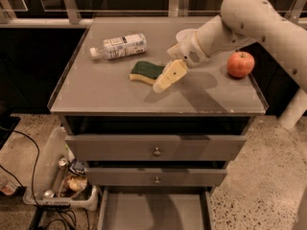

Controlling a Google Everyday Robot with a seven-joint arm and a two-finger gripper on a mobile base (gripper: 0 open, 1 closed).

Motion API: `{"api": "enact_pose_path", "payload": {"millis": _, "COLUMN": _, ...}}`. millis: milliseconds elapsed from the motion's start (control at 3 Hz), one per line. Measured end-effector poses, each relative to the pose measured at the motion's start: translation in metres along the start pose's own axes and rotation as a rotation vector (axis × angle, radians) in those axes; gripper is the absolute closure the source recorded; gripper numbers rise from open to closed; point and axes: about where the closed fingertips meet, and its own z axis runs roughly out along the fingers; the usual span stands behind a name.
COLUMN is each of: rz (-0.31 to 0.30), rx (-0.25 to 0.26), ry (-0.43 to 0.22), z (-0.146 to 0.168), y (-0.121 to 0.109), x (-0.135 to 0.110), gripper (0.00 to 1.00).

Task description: Place sponge into bottom drawer

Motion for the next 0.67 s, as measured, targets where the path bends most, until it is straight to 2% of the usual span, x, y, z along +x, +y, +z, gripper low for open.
{"api": "enact_pose_path", "payload": {"millis": 667, "rz": 0.027, "rx": 0.031, "ry": 0.071, "z": 0.032, "y": -0.018, "x": 0.015, "gripper": 0.0}}
